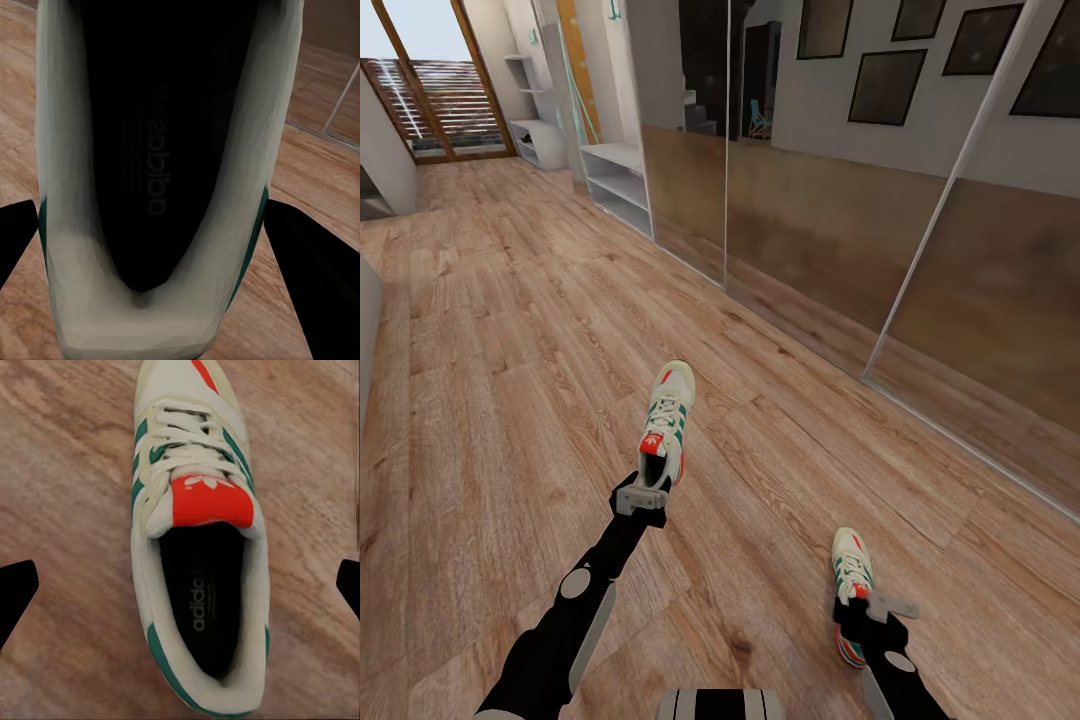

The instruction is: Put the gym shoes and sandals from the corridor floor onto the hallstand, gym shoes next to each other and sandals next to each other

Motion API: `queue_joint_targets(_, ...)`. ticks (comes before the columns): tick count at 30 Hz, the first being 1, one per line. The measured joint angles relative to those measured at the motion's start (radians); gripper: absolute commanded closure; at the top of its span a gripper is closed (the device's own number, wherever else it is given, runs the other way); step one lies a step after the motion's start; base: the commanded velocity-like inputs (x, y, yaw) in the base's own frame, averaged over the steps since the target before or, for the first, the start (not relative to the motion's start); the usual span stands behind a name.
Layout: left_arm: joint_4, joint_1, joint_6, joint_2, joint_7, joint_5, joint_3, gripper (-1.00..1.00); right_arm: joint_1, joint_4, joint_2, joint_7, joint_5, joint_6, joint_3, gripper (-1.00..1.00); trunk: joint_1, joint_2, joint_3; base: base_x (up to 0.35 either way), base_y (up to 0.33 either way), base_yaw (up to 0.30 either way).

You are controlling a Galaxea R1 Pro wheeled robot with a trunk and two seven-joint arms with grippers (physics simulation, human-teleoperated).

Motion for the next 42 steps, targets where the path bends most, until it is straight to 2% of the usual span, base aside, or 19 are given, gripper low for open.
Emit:
queue_joint_targets(6,0.0,0.0,0.0,0.0,0.0,0.0,0.0,1.0,0.0,-0.001,-0.002,-0.01,-0.031,-0.001,0.0,-1.0,0.0,0.0,0.0,0.0,0.0,0.0)
queue_joint_targets(17,0.001,0.0,0.0,0.001,-0.001,0.002,-0.002,1.0,0.0,-0.003,-0.003,-0.012,-0.039,-0.002,0.002,-1.0,0.0,0.0,0.0,0.0,0.0,0.0)
queue_joint_targets(31,0.002,0.0,0.0,0.002,-0.001,0.003,-0.003,1.0,0.0,-0.002,-0.004,-0.011,-0.037,-0.002,0.003,-1.0,0.006,-0.003,-0.073,0.0,0.0,0.0)
queue_joint_targets(42,0.003,0.0,0.0,0.002,-0.003,0.004,-0.003,1.0,0.0,-0.002,-0.007,-0.009,-0.035,-0.006,0.006,-1.0,0.006,-0.003,-0.081,0.0,0.0,0.0)
